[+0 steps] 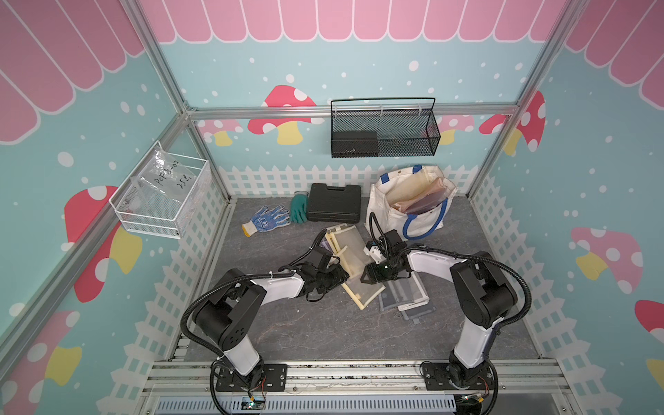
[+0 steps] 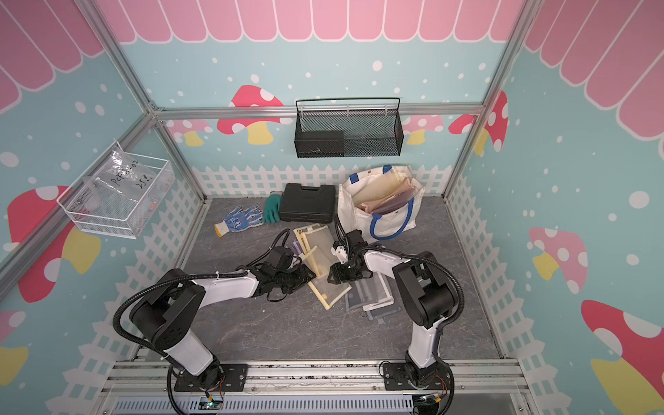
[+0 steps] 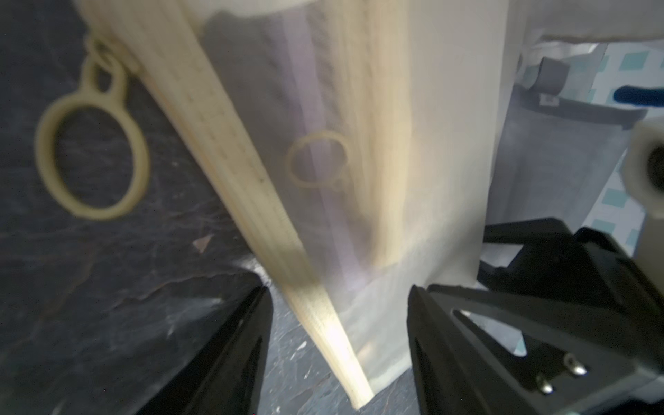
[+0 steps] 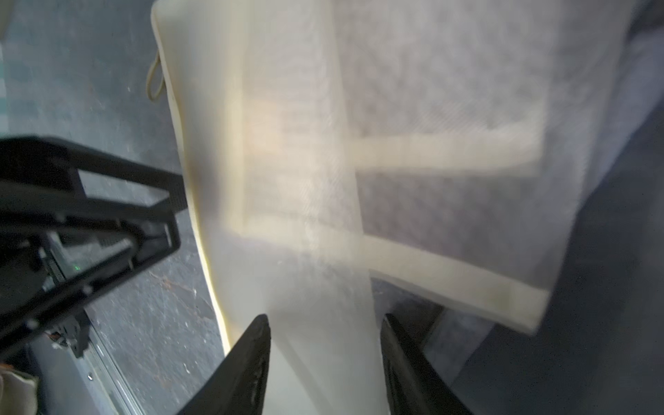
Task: Put the pencil pouch into the canvas bag
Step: Pick up the pencil pouch.
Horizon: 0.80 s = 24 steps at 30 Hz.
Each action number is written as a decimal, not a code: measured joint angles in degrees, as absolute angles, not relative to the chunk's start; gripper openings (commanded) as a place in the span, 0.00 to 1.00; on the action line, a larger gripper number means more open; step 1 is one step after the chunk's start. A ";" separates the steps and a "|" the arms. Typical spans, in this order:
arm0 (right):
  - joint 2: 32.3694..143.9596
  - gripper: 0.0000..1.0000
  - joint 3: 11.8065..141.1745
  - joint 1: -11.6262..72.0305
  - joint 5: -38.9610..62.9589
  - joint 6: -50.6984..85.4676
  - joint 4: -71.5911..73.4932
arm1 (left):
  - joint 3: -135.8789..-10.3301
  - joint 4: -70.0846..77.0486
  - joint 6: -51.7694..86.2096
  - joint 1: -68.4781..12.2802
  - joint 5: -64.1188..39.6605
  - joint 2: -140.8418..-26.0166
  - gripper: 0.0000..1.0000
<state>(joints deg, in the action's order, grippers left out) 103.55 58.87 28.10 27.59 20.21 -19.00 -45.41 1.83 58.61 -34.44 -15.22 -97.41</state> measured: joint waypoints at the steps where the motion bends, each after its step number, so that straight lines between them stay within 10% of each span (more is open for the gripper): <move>1: 103.09 0.41 58.08 28.27 28.23 20.38 -18.72 | -45.36 2.24 58.85 -34.54 -15.35 -97.73 0.45; 8: 100.64 0.29 56.58 30.26 31.51 21.91 -15.77 | -44.03 3.81 59.86 -35.05 -16.12 -97.93 0.27; 17: 95.07 0.00 57.01 30.44 33.98 23.07 -14.46 | -41.89 2.07 59.53 -35.07 -16.03 -89.80 0.27; 24: 87.88 0.00 58.41 30.44 32.84 23.66 -16.49 | -41.95 -4.21 56.07 -35.07 -14.09 -79.18 0.32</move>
